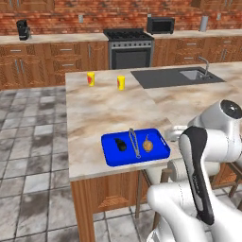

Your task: Gather the onion and eggplant from the fridge and place them on a tray on the dining counter. Then gather the chicken drumstick and steak from the fridge and place them on the other tray.

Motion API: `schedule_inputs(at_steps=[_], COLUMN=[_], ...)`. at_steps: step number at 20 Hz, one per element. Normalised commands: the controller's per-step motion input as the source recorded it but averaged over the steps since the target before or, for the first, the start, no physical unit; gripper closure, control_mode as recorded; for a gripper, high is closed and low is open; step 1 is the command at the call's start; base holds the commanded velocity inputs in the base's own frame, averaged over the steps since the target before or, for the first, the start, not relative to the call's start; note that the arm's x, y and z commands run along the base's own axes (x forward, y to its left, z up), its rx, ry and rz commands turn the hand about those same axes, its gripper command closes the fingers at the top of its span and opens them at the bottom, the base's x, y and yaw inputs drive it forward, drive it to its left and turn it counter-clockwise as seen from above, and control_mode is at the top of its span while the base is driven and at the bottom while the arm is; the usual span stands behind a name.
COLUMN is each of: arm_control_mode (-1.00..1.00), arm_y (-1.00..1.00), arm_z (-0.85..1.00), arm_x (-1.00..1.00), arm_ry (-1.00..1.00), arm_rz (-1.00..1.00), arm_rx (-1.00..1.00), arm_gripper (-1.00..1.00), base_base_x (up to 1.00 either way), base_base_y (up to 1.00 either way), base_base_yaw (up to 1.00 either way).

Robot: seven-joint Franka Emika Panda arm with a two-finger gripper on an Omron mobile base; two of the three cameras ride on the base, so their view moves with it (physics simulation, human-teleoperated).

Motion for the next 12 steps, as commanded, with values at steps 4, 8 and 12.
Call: schedule_inputs(at_steps=[4,8,12], arm_control_mode=[-1.00,-1.00,1.00], arm_y=[0.03,0.03,0.00], arm_z=[0.05,-0.09,0.00], arm_x=[-0.41,-0.12,0.00], arm_ry=[0.03,-0.01,0.00], arm_rz=[0.00,0.01,0.00], arm_rx=[-0.01,-0.04,0.00], arm_gripper=[-1.00,-1.00,-1.00], base_base_x=[0.00,0.00,-0.97], base_base_y=[0.00,0.00,-0.11], base_base_yaw=[0.00,0.00,-0.14])
